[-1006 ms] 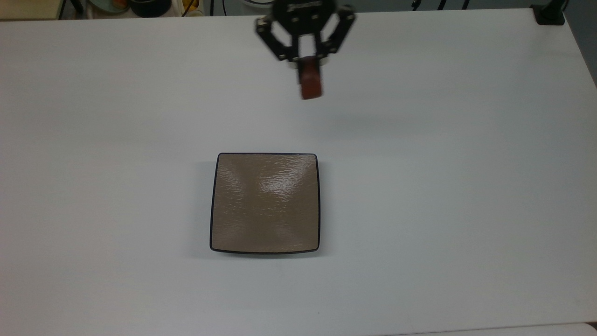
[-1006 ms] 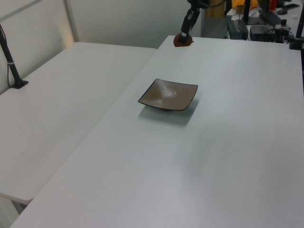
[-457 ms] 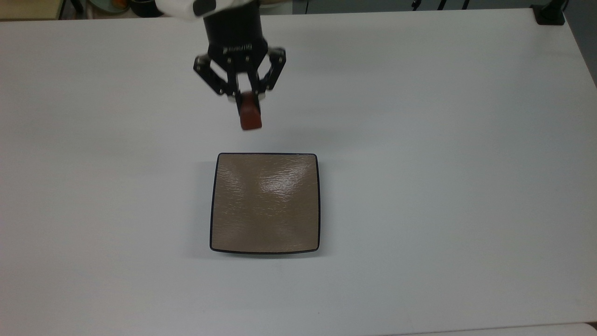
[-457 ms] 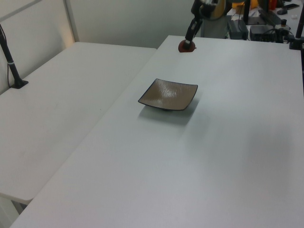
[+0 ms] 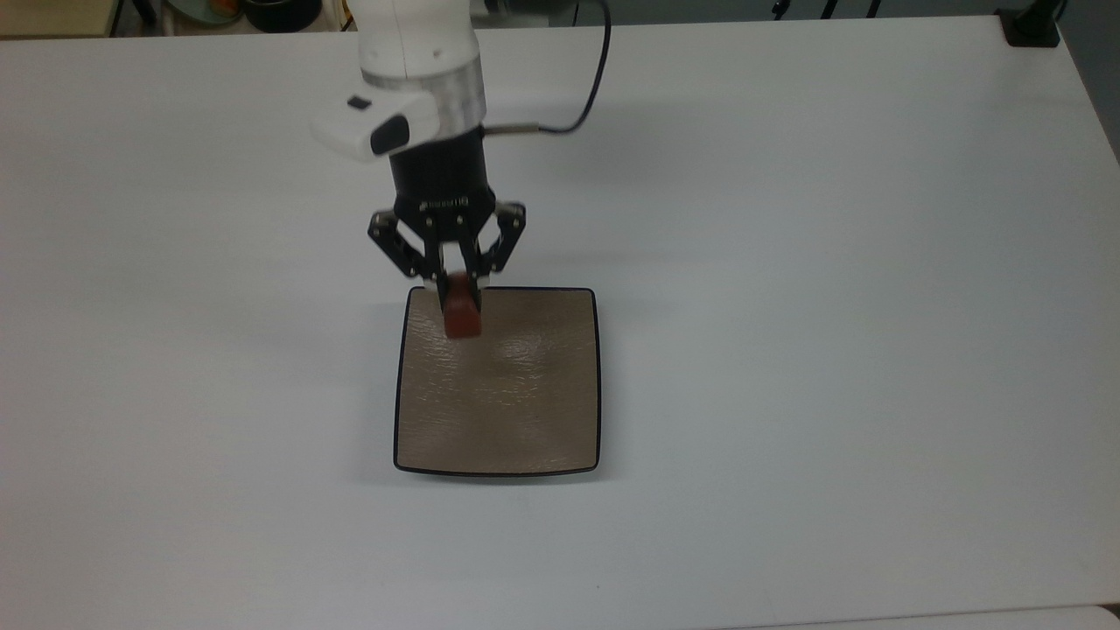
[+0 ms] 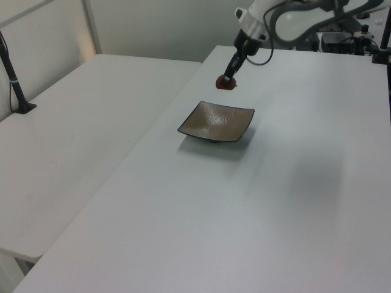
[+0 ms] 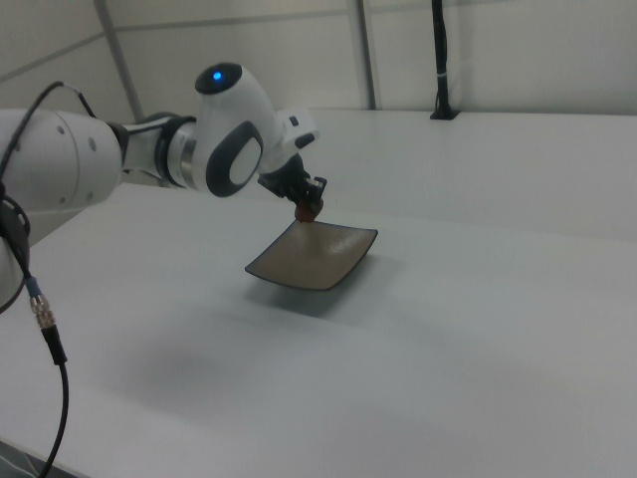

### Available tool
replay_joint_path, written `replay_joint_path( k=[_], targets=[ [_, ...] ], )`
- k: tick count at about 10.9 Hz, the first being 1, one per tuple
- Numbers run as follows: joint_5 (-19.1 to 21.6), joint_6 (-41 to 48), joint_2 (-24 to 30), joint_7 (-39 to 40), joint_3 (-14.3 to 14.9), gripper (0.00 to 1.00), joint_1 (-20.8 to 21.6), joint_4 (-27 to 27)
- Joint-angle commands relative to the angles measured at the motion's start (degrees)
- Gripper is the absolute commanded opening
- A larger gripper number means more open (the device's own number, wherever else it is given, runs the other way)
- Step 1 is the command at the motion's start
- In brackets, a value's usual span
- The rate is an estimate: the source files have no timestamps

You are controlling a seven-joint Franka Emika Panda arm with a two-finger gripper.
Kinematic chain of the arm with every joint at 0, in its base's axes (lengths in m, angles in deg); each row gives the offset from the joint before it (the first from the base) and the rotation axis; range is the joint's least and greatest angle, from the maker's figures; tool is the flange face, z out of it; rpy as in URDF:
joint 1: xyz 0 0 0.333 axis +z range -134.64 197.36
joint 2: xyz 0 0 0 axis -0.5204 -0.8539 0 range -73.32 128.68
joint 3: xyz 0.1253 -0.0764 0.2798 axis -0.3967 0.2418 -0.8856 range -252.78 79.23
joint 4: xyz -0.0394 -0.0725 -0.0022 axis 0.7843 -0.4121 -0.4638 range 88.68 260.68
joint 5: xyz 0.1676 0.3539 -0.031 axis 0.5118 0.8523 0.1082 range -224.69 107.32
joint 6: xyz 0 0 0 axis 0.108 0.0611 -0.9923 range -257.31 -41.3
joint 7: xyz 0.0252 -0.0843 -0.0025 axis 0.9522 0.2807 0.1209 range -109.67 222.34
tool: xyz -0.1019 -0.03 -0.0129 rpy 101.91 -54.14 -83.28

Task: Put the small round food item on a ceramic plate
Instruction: 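Lower the food item onto the center of the brown plate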

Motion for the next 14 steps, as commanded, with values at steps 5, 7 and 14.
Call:
replay_joint_path(
  k=[5,7,14],
  targets=[
    [1.24,-18.16,-8.71,0.5,-0.44,0.25,2.07,3.62],
    [1.15,-18.53,-10.12,0.5,-0.44,0.25,2.78,3.44],
    [0.45,-18.53,-12.85,0.5,-0.44,0.35,3.22,3.27]
  ],
)
